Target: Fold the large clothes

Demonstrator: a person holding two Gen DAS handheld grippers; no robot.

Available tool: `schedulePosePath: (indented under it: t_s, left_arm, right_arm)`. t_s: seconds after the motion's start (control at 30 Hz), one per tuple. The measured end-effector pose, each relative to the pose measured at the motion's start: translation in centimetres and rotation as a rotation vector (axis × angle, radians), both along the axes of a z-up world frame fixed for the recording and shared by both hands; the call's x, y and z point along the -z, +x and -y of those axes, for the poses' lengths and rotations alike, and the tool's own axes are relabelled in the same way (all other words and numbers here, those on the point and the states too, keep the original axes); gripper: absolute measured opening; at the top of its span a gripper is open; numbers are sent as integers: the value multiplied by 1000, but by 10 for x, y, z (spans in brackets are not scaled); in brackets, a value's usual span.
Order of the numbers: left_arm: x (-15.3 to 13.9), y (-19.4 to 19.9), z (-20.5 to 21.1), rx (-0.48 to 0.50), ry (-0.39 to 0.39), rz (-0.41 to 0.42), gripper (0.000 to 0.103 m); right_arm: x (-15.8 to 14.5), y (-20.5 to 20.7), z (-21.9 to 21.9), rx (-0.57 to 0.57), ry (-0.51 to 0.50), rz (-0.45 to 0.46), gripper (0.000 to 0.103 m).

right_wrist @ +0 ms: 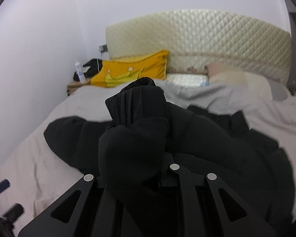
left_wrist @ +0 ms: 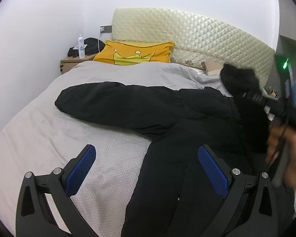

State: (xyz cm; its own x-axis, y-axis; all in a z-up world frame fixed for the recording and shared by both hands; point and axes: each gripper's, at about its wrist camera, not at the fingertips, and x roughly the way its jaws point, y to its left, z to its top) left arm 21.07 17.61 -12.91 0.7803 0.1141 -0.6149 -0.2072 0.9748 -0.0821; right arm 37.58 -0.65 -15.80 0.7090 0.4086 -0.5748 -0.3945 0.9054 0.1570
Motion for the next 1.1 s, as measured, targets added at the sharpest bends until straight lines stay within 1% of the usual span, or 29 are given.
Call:
schedulePosePath:
  t_s: [0.13, 0.2, 0.3, 0.43, 0.57, 0.63, 0.7, 0.77, 0.8, 0.83, 0.87, 0.9, 0.93, 0.97, 1.1]
  left_arm:
    - [2, 0, -6, -2, -28, -2, 103]
    - [3, 0, -7, -1, -37, -5, 103]
    - [4, 0, -6, 2, -37, -6, 103]
    - [6, 2, -7, -4, -38, -14, 103]
    - [6, 3, -10, -27, -29, -4, 103]
    - [8, 5, -10, -18, -35, -8, 103]
    - [9, 6, -7, -13, -24, -10, 103]
    - [8, 5, -5, -8, -19, -7, 103]
    - [8, 4, -3, -2, -22, -3, 103]
    - [7, 4, -3, 3, -24, 0, 103]
    - [7, 4, -2, 5, -23, 1, 103]
    - [7, 3, 0, 8, -18, 3, 103]
    - [7, 2, 2, 10, -12, 6, 103]
    - [7, 2, 3, 12, -9, 7, 103]
    - [5, 1, 14, 35, -9, 16, 103]
  right_arm:
    - [25, -2, -12, 20, -13, -12, 9]
    - [31, -9, -17, 32, -23, -14, 9]
    - [41, -12, -27, 36, -57, -6, 9]
    - [56, -11, -33, 36, -87, -23, 9]
    - [60, -12, -33, 40, -88, -36, 9]
    - [56, -13, -31, 42, -74, -40, 9]
    - [49, -15, -28, 46, -76, -44, 11]
    - [44, -17, -25, 47, -72, -53, 22]
    - [41, -19, -22, 46, -57, -62, 24]
    - [39, -20, -20, 41, -48, -69, 30]
    - [37, -22, -18, 38, -43, -77, 39]
    - [33, -26, -14, 34, -39, -82, 45]
    - [31, -29, -12, 30, -36, -81, 55]
    - [28, -32, -8, 24, -30, -77, 61]
    - [11, -48, 14, 20, -16, -43, 62]
